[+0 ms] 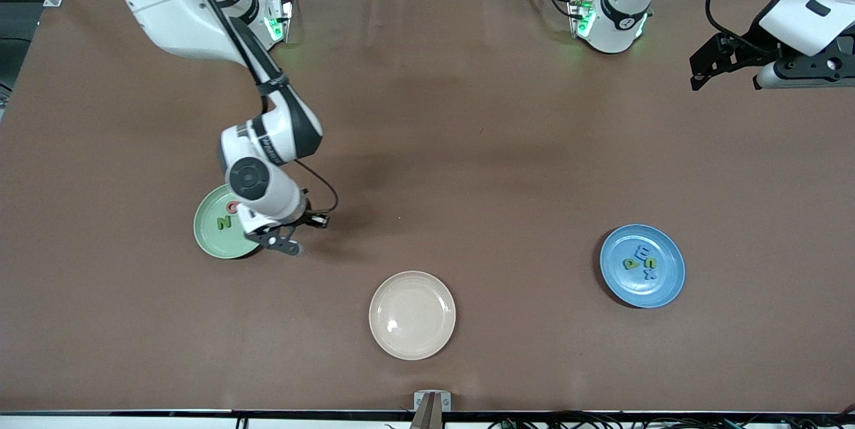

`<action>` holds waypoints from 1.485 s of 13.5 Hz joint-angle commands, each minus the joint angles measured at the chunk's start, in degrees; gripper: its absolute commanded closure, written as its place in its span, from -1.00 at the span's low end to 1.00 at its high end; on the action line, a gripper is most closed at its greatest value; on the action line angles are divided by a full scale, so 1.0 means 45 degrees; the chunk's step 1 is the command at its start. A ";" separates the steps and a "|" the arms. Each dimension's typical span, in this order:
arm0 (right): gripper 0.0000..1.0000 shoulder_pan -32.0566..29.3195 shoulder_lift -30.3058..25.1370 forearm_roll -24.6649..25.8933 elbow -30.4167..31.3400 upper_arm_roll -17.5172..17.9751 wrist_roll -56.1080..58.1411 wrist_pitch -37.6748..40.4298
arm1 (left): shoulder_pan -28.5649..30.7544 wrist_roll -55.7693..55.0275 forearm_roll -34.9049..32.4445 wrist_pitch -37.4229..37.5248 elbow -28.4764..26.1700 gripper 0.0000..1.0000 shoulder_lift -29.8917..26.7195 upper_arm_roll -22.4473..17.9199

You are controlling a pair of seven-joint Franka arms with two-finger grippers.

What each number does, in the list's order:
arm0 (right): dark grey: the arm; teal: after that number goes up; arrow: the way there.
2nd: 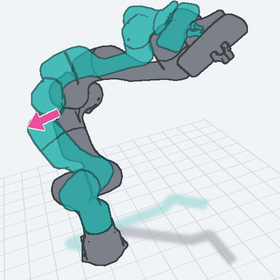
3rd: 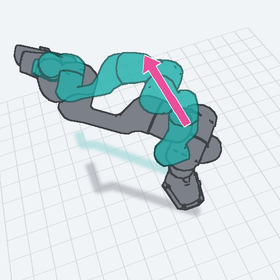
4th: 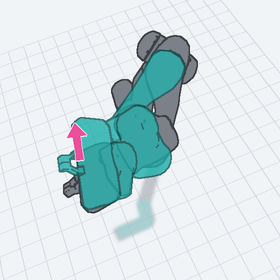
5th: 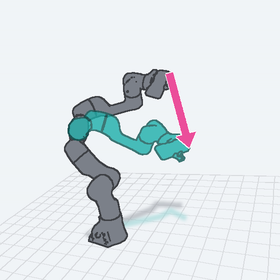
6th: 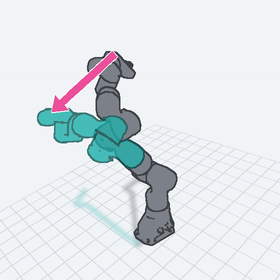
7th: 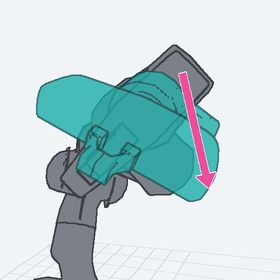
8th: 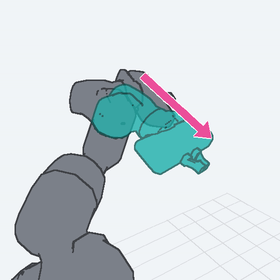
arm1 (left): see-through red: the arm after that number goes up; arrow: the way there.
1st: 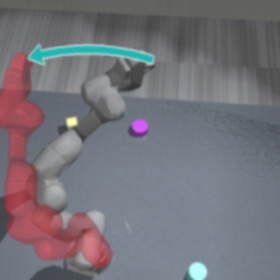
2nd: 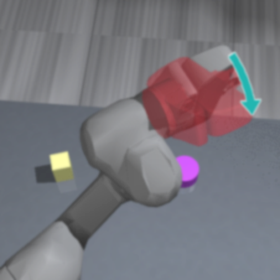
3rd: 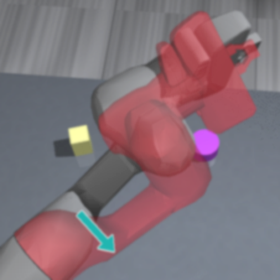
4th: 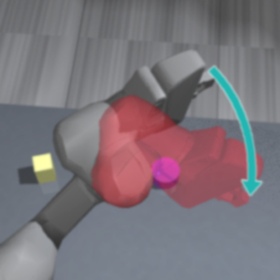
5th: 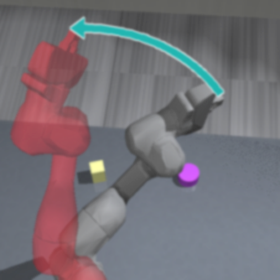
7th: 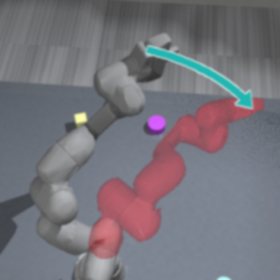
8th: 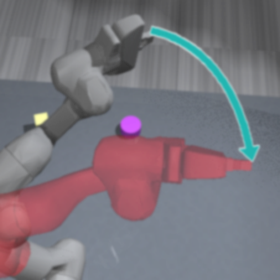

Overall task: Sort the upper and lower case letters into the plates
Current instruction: 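Place the G on the green plate with the right gripper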

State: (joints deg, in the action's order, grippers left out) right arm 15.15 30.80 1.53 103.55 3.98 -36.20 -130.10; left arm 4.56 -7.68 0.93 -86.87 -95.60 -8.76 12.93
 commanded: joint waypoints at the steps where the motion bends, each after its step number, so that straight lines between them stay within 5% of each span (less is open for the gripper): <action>1: 0.99 -0.1506 -0.0400 0.0186 0.0230 0.0171 0.2449 0.0280 | 0.0042 0.0026 -0.0051 0.0183 0.0268 -1.00 -0.0045 0.0056; 6: 0.98 -0.3403 -0.0147 0.0186 0.0348 0.0171 0.5579 -0.0695 | 0.0042 0.0045 -0.0109 0.0124 0.0268 -1.00 0.0092 0.0056; 14: 0.87 -0.3659 0.0557 0.0186 0.0895 0.0171 0.5935 -0.2006 | 0.0100 0.0162 -0.0227 -0.0208 0.0249 -1.00 0.0463 0.0036; 16: 0.61 -0.3737 0.0538 0.0186 0.0895 0.0171 0.5935 -0.1870 | 0.0120 0.0182 -0.0246 -0.0227 0.0249 -1.00 0.0502 0.0036; 17: -0.32 -0.3757 0.0538 0.0186 0.0895 0.0171 0.5935 -0.1850 | 0.0120 0.0202 -0.0246 -0.0228 0.0249 -1.00 0.0541 0.0036; 18: -0.99 -0.3776 0.0499 0.0186 0.0875 0.0171 0.5935 -0.1811 | 0.0120 0.0202 -0.0246 -0.0228 0.0249 -1.00 0.0599 0.0036; 20: -1.00 -0.3776 0.0246 0.0186 0.0798 0.0190 0.5954 -0.1171 | 0.0081 0.0202 -0.0246 -0.0228 0.0190 -1.00 0.0600 0.0036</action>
State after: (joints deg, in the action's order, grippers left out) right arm -0.67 33.86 1.54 106.65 3.88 -9.69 -137.86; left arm 4.79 -7.60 0.93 -87.70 -95.17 -6.42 12.83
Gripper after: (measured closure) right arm 0.388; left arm 0.000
